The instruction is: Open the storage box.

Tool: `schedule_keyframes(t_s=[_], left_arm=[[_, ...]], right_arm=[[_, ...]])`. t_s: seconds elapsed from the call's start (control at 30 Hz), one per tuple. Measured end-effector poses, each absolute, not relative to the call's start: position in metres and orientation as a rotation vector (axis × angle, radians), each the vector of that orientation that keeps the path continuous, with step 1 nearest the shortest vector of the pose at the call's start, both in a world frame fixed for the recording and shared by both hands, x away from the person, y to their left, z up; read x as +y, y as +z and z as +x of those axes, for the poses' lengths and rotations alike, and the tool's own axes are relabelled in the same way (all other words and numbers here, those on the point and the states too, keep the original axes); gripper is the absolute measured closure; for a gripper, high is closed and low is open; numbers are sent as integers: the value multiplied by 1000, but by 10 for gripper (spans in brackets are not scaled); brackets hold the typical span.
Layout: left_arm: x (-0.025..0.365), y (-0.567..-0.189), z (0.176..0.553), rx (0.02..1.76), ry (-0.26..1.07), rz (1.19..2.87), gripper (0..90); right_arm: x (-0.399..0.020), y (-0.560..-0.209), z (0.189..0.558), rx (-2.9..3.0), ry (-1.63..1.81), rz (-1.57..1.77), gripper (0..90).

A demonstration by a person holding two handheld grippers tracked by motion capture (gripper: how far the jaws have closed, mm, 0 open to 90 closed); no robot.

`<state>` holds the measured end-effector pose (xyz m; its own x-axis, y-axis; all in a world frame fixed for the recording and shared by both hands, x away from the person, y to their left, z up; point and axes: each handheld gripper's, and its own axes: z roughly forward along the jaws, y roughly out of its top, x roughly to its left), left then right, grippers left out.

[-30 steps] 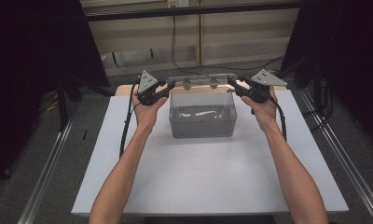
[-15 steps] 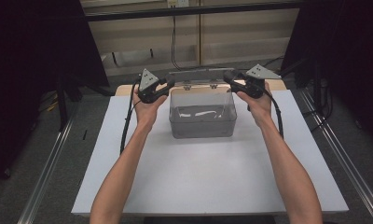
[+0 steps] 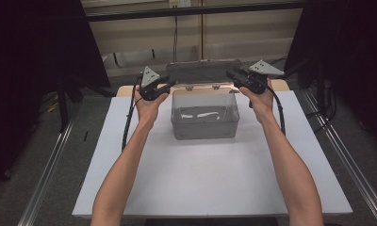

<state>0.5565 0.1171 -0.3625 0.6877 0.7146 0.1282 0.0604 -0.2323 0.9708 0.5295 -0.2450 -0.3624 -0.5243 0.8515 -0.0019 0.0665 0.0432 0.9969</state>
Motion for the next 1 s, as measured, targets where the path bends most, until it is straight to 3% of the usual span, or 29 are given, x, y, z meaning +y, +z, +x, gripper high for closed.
schedule_keyframes(t_s=[0.67,0.87,1.0], left_arm=[[110,-369,572,668,670,1708,690],[110,-372,575,670,659,1735,707],[110,-375,578,679,650,1736,715]], right_arm=[[-249,-371,539,1658,1541,987,669],[-248,-380,544,1677,1505,1024,555],[-250,-386,547,1689,1503,1044,554]])
